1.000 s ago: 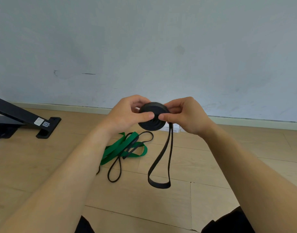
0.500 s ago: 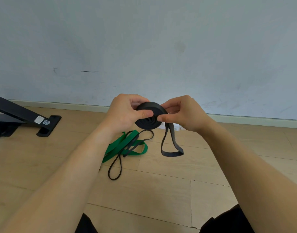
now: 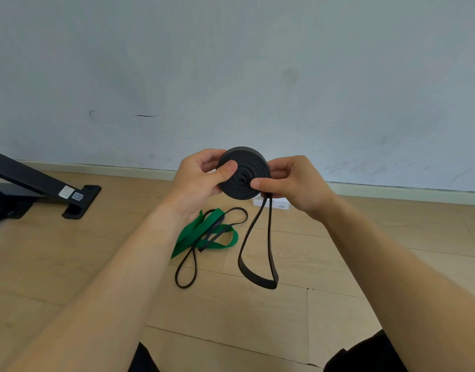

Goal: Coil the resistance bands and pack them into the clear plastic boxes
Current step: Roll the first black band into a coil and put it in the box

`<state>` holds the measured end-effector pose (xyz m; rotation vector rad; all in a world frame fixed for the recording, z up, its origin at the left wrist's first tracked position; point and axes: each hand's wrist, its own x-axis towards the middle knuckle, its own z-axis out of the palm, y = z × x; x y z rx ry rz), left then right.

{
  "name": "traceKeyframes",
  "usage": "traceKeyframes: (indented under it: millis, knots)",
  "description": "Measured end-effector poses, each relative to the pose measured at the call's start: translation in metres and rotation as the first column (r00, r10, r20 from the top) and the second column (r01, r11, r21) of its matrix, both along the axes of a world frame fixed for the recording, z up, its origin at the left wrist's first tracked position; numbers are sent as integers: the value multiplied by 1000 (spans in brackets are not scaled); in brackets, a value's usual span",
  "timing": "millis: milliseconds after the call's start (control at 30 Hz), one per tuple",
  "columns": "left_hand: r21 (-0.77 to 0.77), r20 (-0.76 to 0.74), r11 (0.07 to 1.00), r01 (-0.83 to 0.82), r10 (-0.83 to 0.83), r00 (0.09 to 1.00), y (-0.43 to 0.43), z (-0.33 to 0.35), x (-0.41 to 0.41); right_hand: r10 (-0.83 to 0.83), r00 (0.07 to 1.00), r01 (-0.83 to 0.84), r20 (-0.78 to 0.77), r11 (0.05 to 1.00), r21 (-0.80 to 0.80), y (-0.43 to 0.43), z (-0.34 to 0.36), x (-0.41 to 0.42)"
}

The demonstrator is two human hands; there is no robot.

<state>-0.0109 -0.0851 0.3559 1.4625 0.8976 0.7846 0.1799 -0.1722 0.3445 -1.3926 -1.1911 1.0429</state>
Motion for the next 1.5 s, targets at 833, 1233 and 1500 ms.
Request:
traceKeyframes:
  millis: [833,1233,1500]
  knots:
    - [91,26,996,8,-10,1000,1,3,-3,34,994,-23,-100,994,104,-3,-2,2]
    - [232,-693,834,500,-219,687,-3,11,2,218,814,-178,539,976,-126,2,12,-1]
    - [243,-533,916,320,-150,833,1,11,-7,116,944,-93,309,992,-87,-1,8,0]
